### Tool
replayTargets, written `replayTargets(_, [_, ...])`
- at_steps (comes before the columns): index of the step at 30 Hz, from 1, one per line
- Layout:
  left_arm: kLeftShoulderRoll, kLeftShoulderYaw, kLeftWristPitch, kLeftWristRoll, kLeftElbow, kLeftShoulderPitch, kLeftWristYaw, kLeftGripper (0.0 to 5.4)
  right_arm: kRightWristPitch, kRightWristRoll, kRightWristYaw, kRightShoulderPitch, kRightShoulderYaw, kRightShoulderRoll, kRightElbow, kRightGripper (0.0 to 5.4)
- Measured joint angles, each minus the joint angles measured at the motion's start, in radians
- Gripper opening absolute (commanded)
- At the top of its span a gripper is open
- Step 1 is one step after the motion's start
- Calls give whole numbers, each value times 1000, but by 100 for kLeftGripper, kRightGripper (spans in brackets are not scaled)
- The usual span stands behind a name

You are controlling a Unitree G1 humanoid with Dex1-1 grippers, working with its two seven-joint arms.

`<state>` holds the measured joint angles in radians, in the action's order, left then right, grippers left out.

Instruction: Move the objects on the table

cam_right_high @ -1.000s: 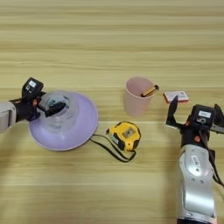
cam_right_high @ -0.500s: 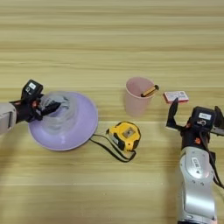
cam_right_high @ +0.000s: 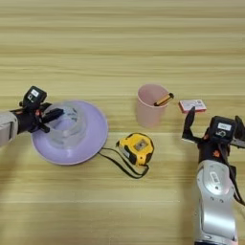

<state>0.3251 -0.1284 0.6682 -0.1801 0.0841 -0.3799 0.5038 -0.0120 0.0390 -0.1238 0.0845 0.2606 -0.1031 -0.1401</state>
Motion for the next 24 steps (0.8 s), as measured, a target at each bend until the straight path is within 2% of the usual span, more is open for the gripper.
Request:
replayTargets(5, [-13,9,0,-2,0,0,-13,149,0,0,0,0,0,0,0,540])
replayTargets(9, [-34,41,0,-13,-8,0,-30,148,0,0,0,0,0,0,0,540])
replayTargets(19, [-37,127,5,-32,-84,-17,-67,148,0,0,0,0,0,0,0,540])
replayTargets(24, [-24,172,3,-43,-70,-48,-81,148,0,0,1,0,1,-1,1,540])
